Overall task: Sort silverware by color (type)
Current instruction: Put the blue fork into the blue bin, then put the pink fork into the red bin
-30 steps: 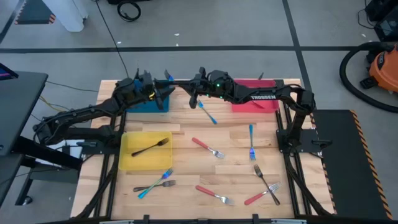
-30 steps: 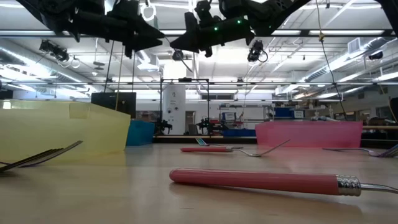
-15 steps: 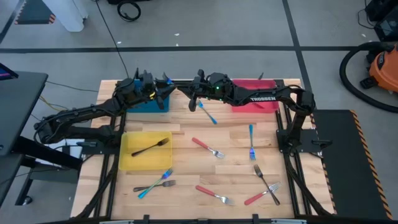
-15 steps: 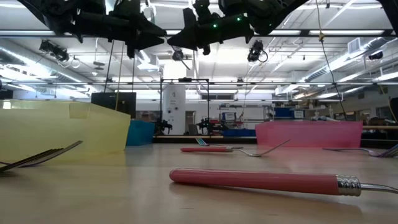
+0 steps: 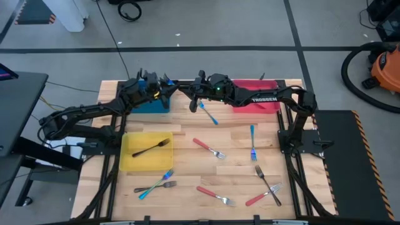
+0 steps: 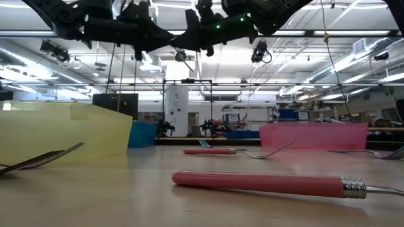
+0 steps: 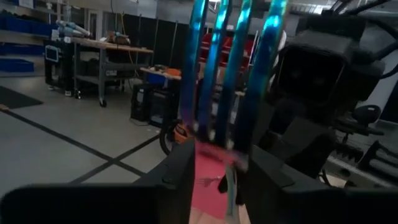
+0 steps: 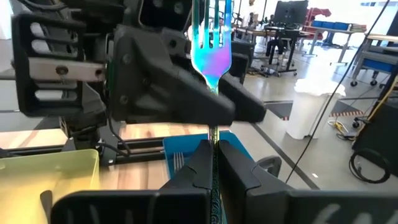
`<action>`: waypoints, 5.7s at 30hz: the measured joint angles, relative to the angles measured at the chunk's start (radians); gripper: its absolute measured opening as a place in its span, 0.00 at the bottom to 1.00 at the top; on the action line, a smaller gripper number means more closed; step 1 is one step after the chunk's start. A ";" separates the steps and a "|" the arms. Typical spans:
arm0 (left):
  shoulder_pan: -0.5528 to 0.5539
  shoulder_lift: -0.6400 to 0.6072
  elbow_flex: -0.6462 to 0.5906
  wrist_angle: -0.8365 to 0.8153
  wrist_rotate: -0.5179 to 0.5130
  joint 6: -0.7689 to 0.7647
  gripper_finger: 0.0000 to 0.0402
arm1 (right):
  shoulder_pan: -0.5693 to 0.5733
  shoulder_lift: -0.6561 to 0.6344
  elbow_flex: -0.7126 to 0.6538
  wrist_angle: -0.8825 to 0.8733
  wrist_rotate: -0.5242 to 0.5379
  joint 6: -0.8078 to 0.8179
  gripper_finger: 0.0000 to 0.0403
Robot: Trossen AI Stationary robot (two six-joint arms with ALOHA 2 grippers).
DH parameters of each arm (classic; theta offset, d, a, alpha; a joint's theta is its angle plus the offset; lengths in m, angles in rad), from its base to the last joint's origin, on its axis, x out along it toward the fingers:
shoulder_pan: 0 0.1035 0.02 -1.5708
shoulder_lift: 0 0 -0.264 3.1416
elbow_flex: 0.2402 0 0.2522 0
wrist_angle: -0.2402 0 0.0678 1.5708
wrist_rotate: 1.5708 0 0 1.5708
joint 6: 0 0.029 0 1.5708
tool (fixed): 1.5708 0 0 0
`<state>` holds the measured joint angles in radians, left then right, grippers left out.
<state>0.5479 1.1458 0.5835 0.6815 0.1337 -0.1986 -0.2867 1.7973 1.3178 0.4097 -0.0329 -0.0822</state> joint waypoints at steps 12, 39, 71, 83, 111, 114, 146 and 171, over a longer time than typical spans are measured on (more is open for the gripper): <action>0.000 -0.001 -0.001 0.001 -0.008 0.018 0.02 | -0.001 0.001 0.000 -0.005 0.021 0.000 0.03; 0.206 -0.024 -0.002 -0.235 -0.006 0.160 0.00 | 0.000 -0.059 0.000 -0.182 0.057 -0.049 0.06; 0.359 -0.125 -0.002 -0.931 -0.173 0.429 0.01 | -0.029 -0.381 0.000 -0.775 0.276 -0.079 0.06; 0.355 0.007 0.001 -0.952 -0.316 0.420 0.01 | -0.029 -0.482 0.000 -0.816 0.276 -0.074 0.06; 0.356 0.172 -0.002 -0.881 -0.302 0.389 0.14 | -0.029 -0.484 0.000 -0.833 0.275 -0.078 0.06; 0.356 0.172 -0.002 -0.878 -0.303 0.389 0.17 | -0.029 -0.484 0.000 -0.836 0.275 -0.078 0.06; -0.035 0.113 0.148 -0.731 -0.136 0.368 0.18 | 0.191 -0.472 -0.009 -0.962 0.238 0.151 0.12; -0.384 0.113 0.149 -0.773 -0.136 0.367 0.18 | 0.577 -0.425 -0.056 -1.017 0.249 0.616 0.25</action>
<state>0.1634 1.2587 0.7322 -0.0919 -0.0025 0.1688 0.2900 1.3720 1.2621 -0.6077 0.2161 0.5334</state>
